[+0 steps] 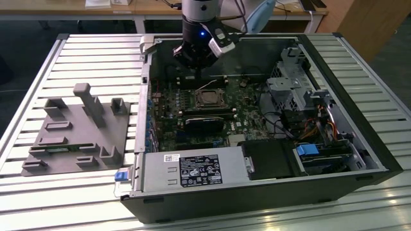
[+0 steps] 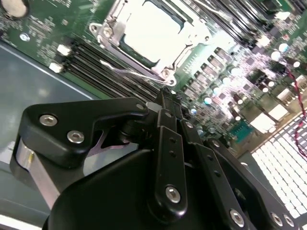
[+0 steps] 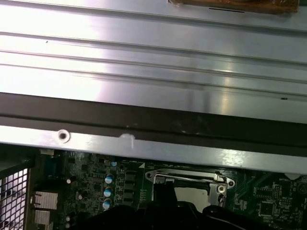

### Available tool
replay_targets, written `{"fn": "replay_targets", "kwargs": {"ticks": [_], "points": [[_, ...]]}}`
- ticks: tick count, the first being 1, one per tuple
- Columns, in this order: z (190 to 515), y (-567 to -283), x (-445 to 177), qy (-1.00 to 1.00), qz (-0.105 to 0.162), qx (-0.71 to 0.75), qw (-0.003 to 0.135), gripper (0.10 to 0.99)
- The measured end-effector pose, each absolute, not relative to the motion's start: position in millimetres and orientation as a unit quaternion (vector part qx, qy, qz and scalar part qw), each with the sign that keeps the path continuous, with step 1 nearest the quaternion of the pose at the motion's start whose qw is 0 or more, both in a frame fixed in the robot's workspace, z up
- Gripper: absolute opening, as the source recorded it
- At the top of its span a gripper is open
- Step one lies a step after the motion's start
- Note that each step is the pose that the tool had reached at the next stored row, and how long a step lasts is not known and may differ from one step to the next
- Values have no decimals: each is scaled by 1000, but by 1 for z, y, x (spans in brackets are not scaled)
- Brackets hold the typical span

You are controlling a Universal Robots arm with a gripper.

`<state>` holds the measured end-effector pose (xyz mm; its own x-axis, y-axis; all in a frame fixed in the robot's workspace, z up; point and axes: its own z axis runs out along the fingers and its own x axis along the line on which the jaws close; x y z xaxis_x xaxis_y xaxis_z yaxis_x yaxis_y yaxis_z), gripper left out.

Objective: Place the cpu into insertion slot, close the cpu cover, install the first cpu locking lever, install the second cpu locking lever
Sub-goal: 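Install the first cpu locking lever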

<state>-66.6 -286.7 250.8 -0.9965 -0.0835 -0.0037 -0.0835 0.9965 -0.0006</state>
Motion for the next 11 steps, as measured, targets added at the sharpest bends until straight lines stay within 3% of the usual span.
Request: {"fn": "replay_targets", "kwargs": {"ticks": [11], "points": [[246, -287, -62, 999, 18, -35, 3, 106]]}}
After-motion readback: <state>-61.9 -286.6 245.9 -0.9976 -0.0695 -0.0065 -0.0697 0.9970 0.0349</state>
